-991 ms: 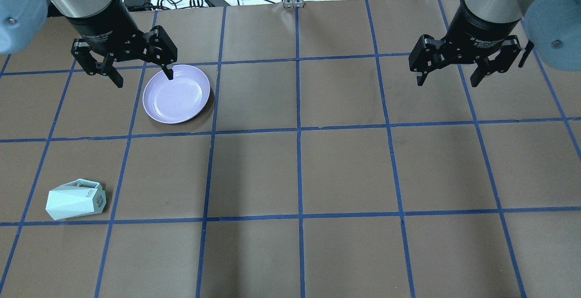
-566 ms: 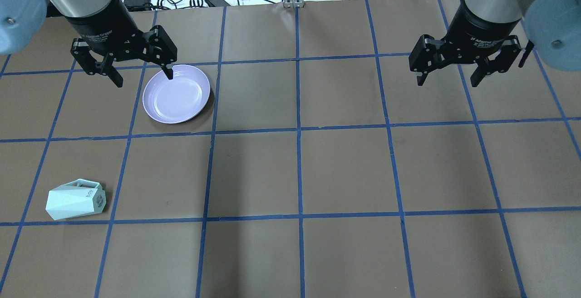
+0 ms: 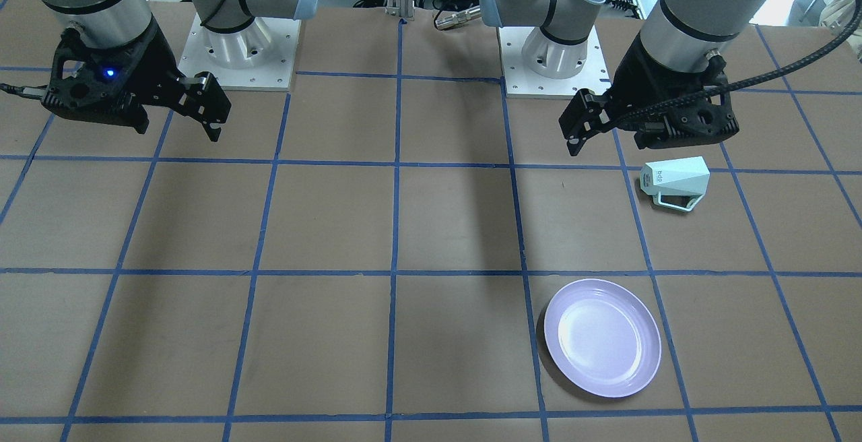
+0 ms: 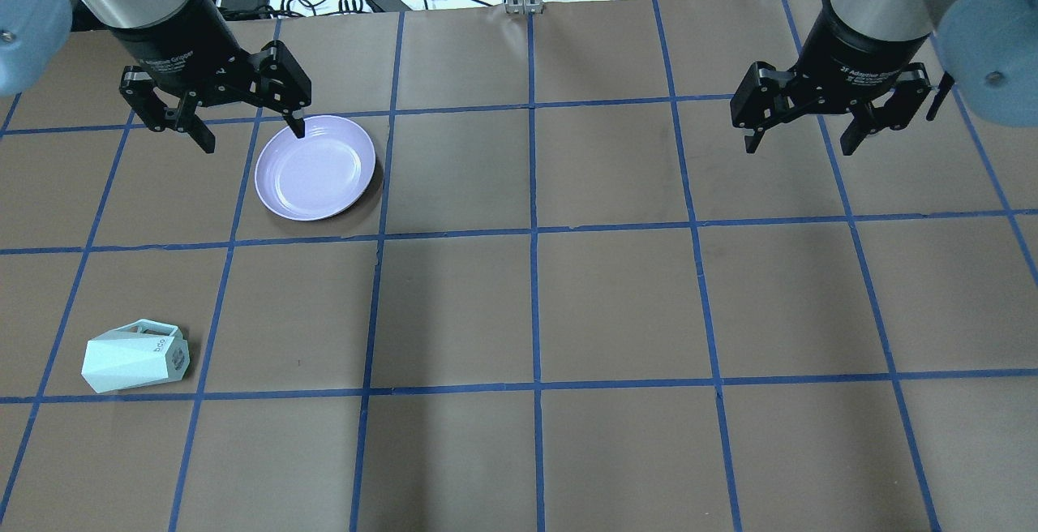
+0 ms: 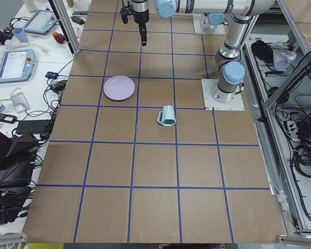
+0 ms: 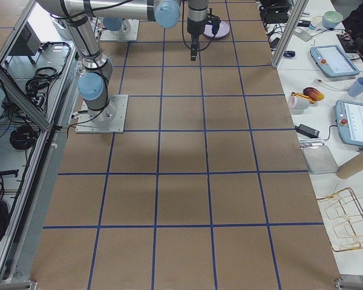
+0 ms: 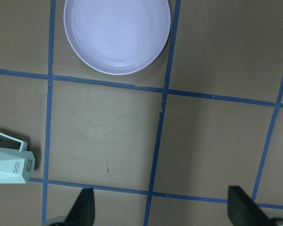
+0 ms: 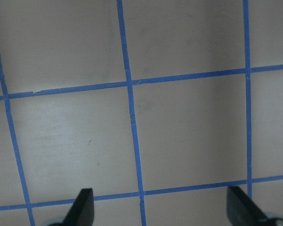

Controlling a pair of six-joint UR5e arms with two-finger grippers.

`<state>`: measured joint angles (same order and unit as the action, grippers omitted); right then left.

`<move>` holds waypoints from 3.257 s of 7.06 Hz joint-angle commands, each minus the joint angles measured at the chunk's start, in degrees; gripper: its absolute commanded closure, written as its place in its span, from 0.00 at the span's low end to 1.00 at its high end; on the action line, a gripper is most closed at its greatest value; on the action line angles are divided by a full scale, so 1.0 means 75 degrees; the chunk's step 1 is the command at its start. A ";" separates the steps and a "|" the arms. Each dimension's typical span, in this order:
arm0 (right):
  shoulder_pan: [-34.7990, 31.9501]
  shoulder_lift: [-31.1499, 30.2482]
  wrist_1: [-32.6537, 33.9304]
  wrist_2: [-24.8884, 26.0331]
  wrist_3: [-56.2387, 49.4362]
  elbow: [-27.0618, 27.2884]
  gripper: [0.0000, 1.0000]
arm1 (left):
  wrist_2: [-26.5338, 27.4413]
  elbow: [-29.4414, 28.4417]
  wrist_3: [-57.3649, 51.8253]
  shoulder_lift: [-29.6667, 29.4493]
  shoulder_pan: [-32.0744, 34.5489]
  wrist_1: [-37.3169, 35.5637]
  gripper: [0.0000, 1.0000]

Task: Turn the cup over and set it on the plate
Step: 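Move the left gripper down toward the mint-green mug lying on its side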

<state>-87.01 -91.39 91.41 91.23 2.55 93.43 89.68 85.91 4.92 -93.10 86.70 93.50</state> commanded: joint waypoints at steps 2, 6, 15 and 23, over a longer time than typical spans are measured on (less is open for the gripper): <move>0.0000 -0.0002 0.0000 0.0000 0.0000 0.0000 0.00 | 0.0101 -0.0005 -0.0012 0.0026 -0.0017 -0.0021 0.00; 0.0000 0.0010 0.0000 0.0000 0.0000 0.0000 0.00 | 0.0113 -0.0063 -0.0128 0.0027 -0.0425 0.0014 0.00; 0.0000 -0.0002 0.0000 0.0012 0.0000 0.0000 0.00 | -0.0284 0.0030 -0.4133 -0.0160 -0.4103 0.0447 0.00; 0.0000 -0.0002 0.0000 0.0000 0.0000 0.0000 0.00 | -0.0930 0.1447 -0.7087 -0.1436 -0.6566 0.0215 0.00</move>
<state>-87.01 -91.40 91.41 91.30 2.55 93.43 82.81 95.56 -45.61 -101.66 38.70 96.06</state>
